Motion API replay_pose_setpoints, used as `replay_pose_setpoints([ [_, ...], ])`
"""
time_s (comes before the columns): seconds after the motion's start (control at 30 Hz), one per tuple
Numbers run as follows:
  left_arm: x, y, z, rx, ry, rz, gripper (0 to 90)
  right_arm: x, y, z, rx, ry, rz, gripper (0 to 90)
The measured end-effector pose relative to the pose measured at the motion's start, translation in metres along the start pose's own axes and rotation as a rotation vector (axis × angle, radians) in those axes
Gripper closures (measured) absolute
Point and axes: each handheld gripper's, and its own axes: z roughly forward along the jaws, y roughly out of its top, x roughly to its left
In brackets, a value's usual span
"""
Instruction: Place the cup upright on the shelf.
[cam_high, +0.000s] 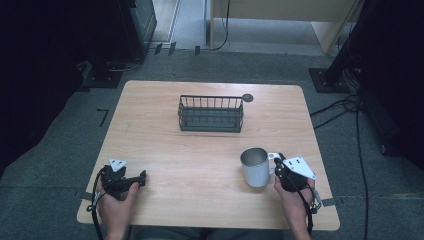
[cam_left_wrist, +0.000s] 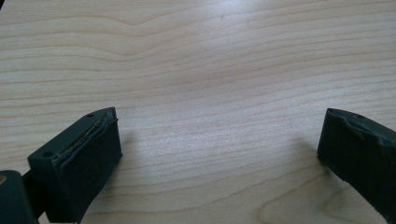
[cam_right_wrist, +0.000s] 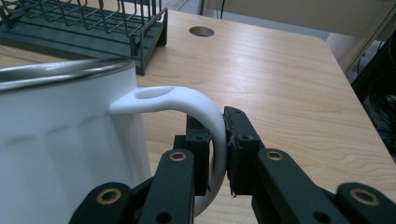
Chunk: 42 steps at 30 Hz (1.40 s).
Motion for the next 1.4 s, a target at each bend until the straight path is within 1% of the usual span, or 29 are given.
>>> replay_pose_setpoints([
  [0.1,0.0,0.0,0.0,0.0,0.0,0.001,0.0,0.0,0.002,0.001,-0.008,-0.003,-0.003,81.8],
  [0.13,0.0,0.0,0.0,0.0,0.0,0.0,0.0,0.0,0.003,0.002,-0.016,0.005,-0.003,81.9],
  [0.23,0.0,0.0,0.0,0.0,0.0,0.0,0.0,0.001,0.006,0.004,-0.015,0.012,0.002,81.8],
  [0.4,0.0,0.0,0.0,-0.001,0.0,-0.001,0.0,0.003,0.014,0.007,-0.024,0.015,0.008,81.8],
  [0.47,0.0,0.0,0.0,-0.001,0.0,-0.001,0.0,0.004,0.019,0.009,-0.027,0.019,0.006,81.8],
  [0.57,0.0,0.0,0.0,-0.001,0.0,-0.001,0.0,0.005,0.027,0.012,-0.031,0.029,0.015,81.7],
  [0.6,0.0,0.0,0.0,-0.001,0.0,-0.001,0.0,0.005,0.027,0.012,-0.031,0.029,0.015,81.7],
  [0.63,0.0,0.0,0.0,0.0,0.0,-0.001,0.0,0.006,0.031,0.015,-0.034,0.034,0.019,81.7],
  [0.8,0.0,0.0,0.0,0.0,0.0,0.0,0.0,0.01,0.04,0.021,-0.037,0.051,0.028,81.9],
  [1.03,0.0,0.0,0.0,0.0,0.0,0.0,0.0,0.016,0.058,0.032,-0.055,0.075,0.042,81.8],
  [1.17,0.0,0.0,0.0,-0.001,0.0,0.0,0.0,0.019,0.068,0.038,-0.06,0.088,0.032,81.7],
  [1.33,0.0,0.0,0.0,-0.001,0.0,0.0,0.0,0.022,0.077,0.044,-0.064,0.094,0.038,81.7],
  [1.4,0.0,0.0,0.0,-0.002,0.0,-0.003,0.0,0.026,0.083,0.049,-0.073,0.098,0.03,81.7],
])
